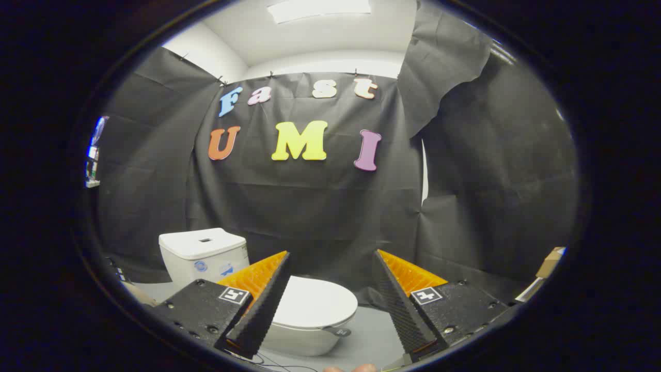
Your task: Open the toilet lid.
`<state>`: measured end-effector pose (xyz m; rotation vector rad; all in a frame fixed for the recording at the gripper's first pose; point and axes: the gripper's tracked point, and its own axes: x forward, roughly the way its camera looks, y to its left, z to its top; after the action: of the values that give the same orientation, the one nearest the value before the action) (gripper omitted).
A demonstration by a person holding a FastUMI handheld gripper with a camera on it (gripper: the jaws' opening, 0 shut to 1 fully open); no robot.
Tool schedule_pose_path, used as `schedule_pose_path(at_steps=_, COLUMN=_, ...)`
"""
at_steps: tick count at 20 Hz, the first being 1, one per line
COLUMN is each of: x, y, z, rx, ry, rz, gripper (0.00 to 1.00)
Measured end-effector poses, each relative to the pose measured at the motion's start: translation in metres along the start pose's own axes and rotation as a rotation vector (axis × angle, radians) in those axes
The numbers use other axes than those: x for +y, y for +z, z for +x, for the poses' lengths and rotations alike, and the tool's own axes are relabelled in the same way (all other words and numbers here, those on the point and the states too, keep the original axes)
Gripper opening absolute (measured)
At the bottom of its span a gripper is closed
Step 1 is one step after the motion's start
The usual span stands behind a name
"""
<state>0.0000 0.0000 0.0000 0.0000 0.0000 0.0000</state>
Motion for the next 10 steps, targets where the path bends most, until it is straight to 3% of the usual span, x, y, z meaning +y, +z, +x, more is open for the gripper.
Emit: schedule_pose_path(at_steps=10, x=0.0017, y=0.0017, z=-0.0008, rx=-0.006, ry=0.005, rz=-0.002, gripper=0.98)
